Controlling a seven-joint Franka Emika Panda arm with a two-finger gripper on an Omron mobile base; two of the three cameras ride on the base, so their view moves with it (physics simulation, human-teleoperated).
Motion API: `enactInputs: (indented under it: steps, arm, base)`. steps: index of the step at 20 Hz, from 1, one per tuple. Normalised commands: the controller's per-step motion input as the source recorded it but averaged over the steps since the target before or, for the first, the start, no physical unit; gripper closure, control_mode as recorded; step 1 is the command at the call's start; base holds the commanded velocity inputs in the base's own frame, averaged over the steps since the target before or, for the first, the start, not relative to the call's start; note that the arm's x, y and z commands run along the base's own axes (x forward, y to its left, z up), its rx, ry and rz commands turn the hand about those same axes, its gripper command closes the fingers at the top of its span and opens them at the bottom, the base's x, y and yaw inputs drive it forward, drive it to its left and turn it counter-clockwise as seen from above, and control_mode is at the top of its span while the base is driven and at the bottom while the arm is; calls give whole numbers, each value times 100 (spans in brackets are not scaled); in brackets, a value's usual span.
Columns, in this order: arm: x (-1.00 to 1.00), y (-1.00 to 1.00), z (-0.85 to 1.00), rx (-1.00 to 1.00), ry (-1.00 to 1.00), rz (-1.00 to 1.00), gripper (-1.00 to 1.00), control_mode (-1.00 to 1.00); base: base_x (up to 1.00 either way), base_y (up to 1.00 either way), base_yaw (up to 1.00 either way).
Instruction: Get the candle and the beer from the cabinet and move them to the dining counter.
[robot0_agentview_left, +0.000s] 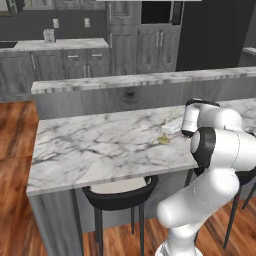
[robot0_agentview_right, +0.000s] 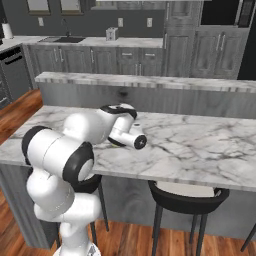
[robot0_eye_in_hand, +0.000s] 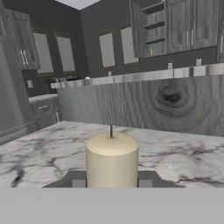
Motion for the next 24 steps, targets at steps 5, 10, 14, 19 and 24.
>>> enactInputs:
  steps: [5,10,14,19,24]
  arm:
    - [21,0,-23,0,0,0,100,-100]
    - [25,2,-24,-3,0,0,100,-100]
    - [29,2,-22,-4,0,0,100,-100]
    - [28,2,-22,-3,0,0,100,-100]
    - [24,1,-22,-1,0,0,100,-100]
  base:
    - [0,0,0]
    - [0,0,0]
    - [0,0,0]
    - [0,0,0]
    - [0,0,0]
